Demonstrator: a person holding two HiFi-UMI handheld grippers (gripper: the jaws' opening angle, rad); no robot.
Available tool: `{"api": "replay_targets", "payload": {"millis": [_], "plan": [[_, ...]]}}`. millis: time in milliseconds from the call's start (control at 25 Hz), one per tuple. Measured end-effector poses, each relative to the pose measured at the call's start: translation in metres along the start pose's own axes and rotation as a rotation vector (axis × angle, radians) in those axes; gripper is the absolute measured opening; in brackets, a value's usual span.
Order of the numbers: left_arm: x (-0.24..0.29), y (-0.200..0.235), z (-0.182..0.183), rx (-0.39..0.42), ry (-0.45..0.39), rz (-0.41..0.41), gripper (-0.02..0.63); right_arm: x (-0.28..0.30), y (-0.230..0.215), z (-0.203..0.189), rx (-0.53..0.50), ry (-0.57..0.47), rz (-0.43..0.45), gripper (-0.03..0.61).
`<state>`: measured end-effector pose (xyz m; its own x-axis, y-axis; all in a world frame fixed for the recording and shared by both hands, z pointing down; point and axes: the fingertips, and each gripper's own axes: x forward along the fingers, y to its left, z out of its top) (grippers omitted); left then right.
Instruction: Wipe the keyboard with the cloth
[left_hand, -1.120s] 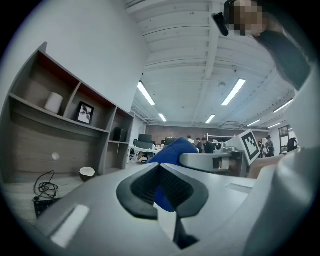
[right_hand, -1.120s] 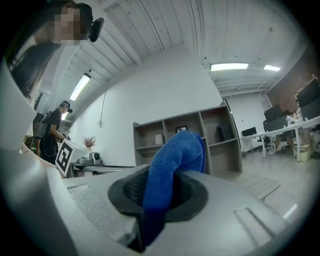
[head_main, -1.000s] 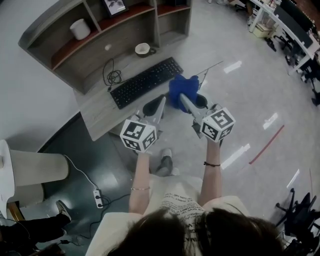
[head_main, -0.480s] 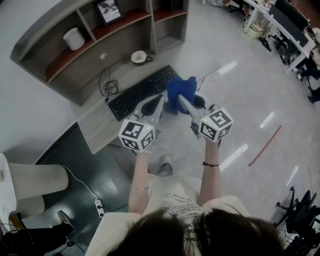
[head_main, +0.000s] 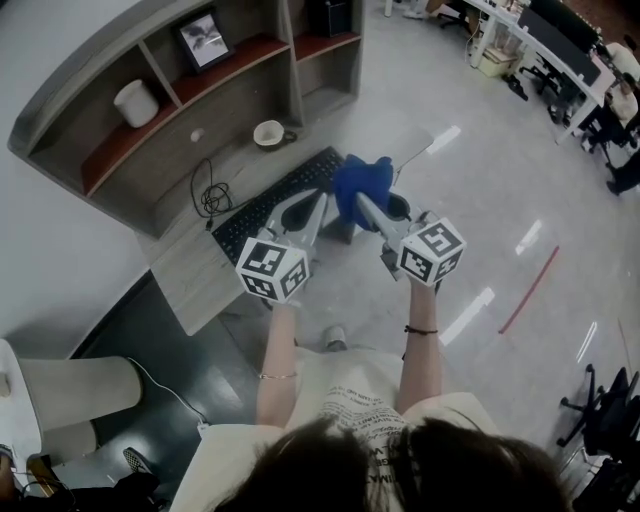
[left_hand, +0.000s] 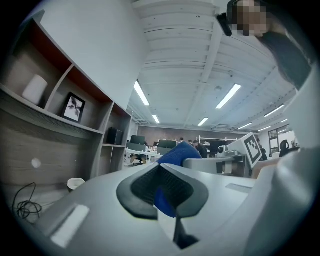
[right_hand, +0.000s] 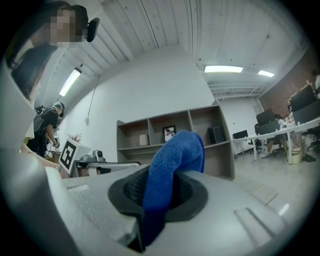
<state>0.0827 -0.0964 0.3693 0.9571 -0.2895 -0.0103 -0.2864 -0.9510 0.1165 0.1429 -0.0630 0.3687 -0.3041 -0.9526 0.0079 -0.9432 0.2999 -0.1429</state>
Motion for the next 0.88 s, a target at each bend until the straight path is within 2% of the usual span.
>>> {"api": "replay_targets", "payload": {"millis": [440,880], "plan": [[0.01,0.008,0.003,-0.009,-0.007,-0.024,-0.012,0.003,-0.014,0.004,-0.002,0.001,-0.04,0.058],[0.021,0.019,-0.006,-0.033,0.007,0.015,-0.012,0.021,-0.026,-0.002,0.014,0.034,0.007,0.058]]}}
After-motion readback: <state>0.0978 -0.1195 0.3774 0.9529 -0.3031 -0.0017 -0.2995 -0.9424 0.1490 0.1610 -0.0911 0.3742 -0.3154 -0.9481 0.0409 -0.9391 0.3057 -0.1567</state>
